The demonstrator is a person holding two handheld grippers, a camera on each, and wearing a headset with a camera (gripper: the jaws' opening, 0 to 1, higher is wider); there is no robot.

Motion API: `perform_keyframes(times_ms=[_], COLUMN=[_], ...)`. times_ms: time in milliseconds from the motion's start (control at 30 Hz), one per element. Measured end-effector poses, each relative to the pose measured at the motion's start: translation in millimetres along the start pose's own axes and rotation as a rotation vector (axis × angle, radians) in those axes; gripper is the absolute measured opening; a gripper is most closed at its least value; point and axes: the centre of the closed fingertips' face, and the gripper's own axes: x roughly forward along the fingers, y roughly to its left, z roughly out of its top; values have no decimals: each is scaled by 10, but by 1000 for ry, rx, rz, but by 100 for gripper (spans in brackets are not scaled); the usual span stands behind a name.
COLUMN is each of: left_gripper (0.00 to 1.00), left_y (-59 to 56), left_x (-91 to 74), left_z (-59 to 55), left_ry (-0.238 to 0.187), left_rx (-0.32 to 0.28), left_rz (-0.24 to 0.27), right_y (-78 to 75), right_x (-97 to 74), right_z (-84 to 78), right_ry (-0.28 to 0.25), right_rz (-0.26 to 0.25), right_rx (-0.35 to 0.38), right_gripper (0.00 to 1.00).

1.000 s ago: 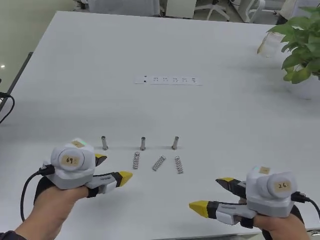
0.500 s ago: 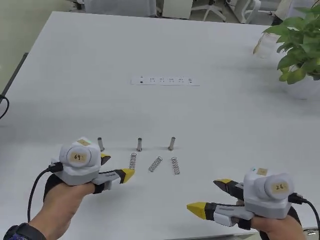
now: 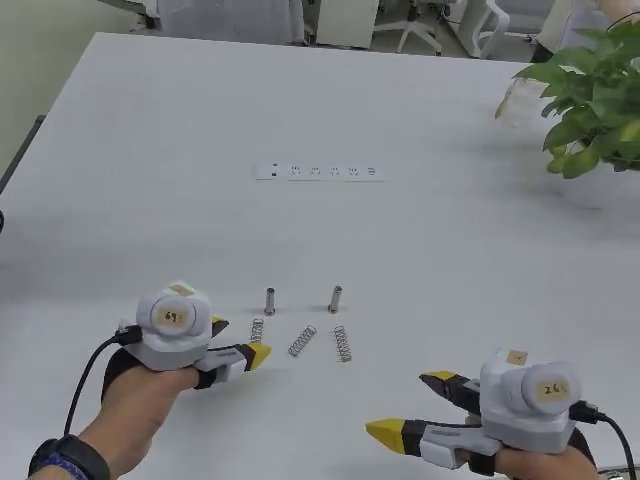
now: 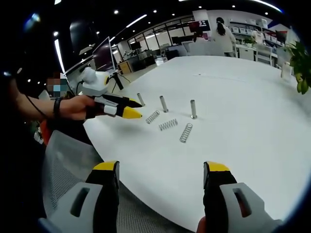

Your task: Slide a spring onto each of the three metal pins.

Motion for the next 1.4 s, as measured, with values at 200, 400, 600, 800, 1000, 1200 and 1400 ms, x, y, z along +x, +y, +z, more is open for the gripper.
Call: perform_keyframes(times_ms=[200,400,600,800,1000,1200,1400], left_gripper=[34,31,28,26,24,22,18], left_y=[34,63,61,54,59,62,66], left_x=[133,232,307,360,385,399,401], left_z=[-27,-35,-95,-130,-161,-182,-189], left_ry=[19,29,46,56,63,68,73], left_rx=[7,-4,-14,-22,-21,-14,10], left_rz=[8,15,23,26,33,38,44], right_y=[2,-20,-16,-31,-25,-32,-32], right_x=[7,3,-12,-6,-4,-6,-4], right_z=[14,-7,-39,-60,-66,-71,-84], right_ry=[0,3,7,10,11,12,15], right_rz=[3,2,-1,-2,0,-1,-1], right_rx=[-1,3,9,15,17,19,21], right_gripper=[69,69,69,69,69,69,69])
